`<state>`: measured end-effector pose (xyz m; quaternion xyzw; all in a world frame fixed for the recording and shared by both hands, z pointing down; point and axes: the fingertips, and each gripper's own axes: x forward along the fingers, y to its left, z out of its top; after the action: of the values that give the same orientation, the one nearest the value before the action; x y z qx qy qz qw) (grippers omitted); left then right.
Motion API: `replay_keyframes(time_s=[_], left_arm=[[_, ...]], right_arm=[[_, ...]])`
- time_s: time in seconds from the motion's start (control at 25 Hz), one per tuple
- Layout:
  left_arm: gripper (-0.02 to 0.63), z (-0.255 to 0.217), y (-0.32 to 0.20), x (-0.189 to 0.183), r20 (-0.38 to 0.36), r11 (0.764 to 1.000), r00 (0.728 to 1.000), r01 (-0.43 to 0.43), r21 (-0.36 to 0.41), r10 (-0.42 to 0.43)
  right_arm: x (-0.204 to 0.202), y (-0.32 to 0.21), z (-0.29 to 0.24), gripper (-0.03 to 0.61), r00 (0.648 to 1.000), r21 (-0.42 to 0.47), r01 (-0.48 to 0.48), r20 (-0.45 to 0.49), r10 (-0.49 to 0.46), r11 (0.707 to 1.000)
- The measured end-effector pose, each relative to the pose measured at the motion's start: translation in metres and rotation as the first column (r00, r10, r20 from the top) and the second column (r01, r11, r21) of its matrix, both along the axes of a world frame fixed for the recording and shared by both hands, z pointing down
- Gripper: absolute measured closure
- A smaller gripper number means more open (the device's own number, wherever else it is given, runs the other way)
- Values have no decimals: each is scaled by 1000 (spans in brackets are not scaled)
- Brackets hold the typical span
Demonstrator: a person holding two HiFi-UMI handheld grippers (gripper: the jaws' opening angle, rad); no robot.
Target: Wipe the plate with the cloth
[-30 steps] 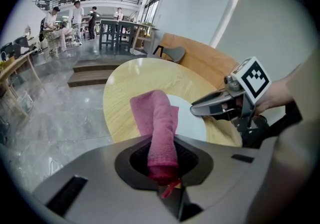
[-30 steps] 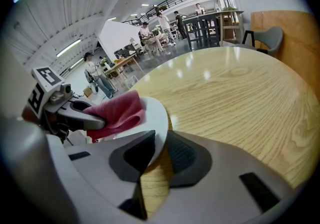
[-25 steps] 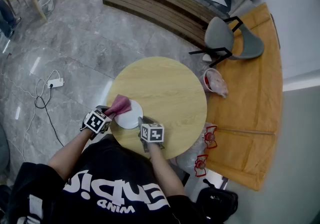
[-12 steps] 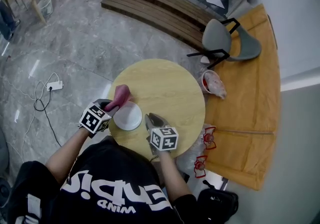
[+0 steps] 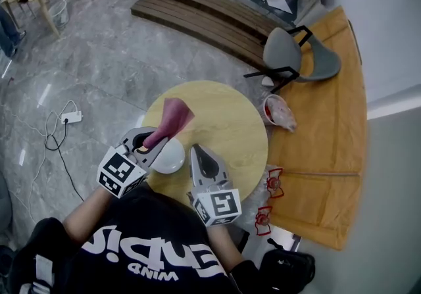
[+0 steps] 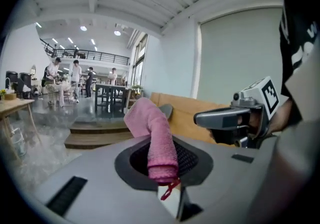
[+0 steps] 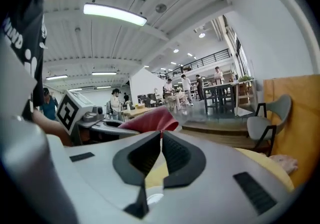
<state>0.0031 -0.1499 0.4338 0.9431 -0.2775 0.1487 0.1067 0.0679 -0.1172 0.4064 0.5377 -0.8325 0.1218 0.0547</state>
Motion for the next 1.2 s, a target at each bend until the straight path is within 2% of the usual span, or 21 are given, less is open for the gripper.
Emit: replay_keyframes(time_s=[0.2, 0.32, 0.52, 1.2], left_arm=[[563, -30, 2, -3, -62, 992, 997, 60, 109, -53], [563, -32, 3, -3, -75, 987, 995, 80, 139, -70], [563, -30, 5, 2, -82, 986, 993, 91, 137, -80], [563, -29, 7, 4, -69, 988, 994, 87, 125, -79]], right_arm=[[-1, 4, -29, 554, 1000, 70, -17, 2, 17, 997], [3, 5, -35, 555, 999, 85, -34, 17, 32, 996], [6, 6, -34, 557, 999, 100, -47, -8, 48, 994], [3, 8, -28, 557, 1000, 79, -24, -3, 25, 997]])
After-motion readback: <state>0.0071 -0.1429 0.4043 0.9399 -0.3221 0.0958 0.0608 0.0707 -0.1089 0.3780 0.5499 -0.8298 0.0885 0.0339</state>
